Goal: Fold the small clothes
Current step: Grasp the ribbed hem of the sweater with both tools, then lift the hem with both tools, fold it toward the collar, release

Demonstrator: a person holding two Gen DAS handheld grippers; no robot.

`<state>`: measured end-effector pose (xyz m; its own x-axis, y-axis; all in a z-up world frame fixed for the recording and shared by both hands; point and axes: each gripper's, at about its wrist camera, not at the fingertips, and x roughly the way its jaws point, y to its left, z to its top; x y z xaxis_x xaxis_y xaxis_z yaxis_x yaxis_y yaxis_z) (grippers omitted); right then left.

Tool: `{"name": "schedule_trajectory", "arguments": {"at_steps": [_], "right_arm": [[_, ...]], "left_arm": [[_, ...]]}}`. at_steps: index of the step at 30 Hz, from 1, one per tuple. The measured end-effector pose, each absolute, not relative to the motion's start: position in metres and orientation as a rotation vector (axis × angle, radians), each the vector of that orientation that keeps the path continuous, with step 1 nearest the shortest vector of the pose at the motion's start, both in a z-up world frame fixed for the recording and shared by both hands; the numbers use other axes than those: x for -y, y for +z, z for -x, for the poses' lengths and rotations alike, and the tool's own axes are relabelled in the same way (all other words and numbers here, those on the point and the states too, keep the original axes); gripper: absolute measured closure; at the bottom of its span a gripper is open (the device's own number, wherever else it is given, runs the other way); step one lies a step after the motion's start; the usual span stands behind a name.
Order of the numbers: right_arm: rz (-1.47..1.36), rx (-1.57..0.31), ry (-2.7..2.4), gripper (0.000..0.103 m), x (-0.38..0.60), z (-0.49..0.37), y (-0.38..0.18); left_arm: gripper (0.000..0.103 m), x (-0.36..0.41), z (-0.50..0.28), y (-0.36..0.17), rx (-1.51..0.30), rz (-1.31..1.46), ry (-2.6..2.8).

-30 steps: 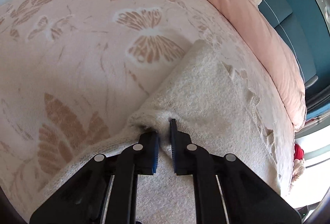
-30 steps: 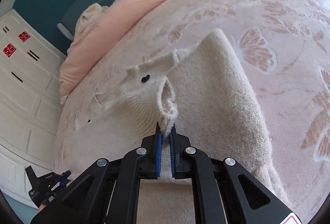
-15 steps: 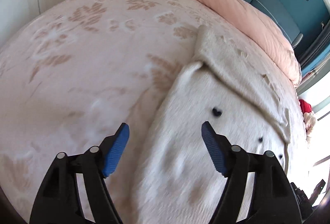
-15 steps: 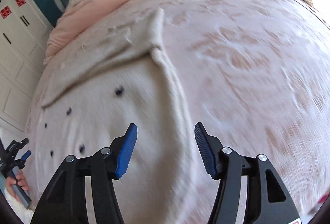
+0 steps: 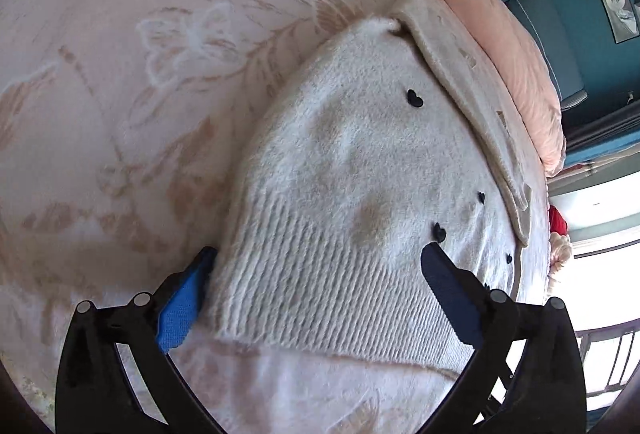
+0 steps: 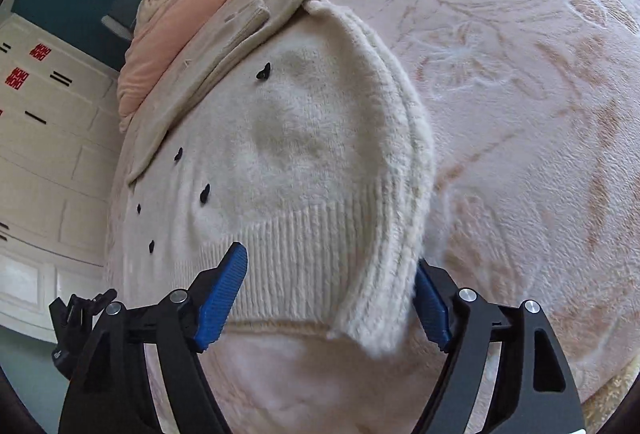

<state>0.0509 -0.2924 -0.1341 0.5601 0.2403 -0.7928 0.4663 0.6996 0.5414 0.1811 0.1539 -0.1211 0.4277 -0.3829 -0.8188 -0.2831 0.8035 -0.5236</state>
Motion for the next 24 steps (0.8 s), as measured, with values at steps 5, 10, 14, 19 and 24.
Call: {"name": "schedule_trajectory", "arguments": {"at_steps": [5, 10, 14, 19, 24], "right_arm": [[-0.877, -1.010, -0.148, 0.092, 0.291, -0.067, -0.129], [-0.845, -0.945, -0.090, 0.094, 0.298, -0.040, -0.085], [-0.786, -0.977, -0.044, 0.094, 0.303, -0.002, -0.060], [-0.671, -1.184, 0.002, 0.094, 0.291, 0.084, -0.072], [-0.573, -1.438, 0.052, 0.095, 0.265, 0.178, -0.092]], "left_arm": [[0.095, -0.152, -0.187, -0.114, -1.203, 0.686, -0.069], [0.096, -0.174, -0.156, -0.069, -1.136, 0.667, -0.115], [0.097, -0.195, -0.114, -0.046, -1.137, 0.689, -0.151], [0.097, -0.205, -0.028, -0.045, -1.235, 0.618, -0.166], [0.097, -0.214, 0.068, -0.059, -1.389, 0.547, -0.147]]}}
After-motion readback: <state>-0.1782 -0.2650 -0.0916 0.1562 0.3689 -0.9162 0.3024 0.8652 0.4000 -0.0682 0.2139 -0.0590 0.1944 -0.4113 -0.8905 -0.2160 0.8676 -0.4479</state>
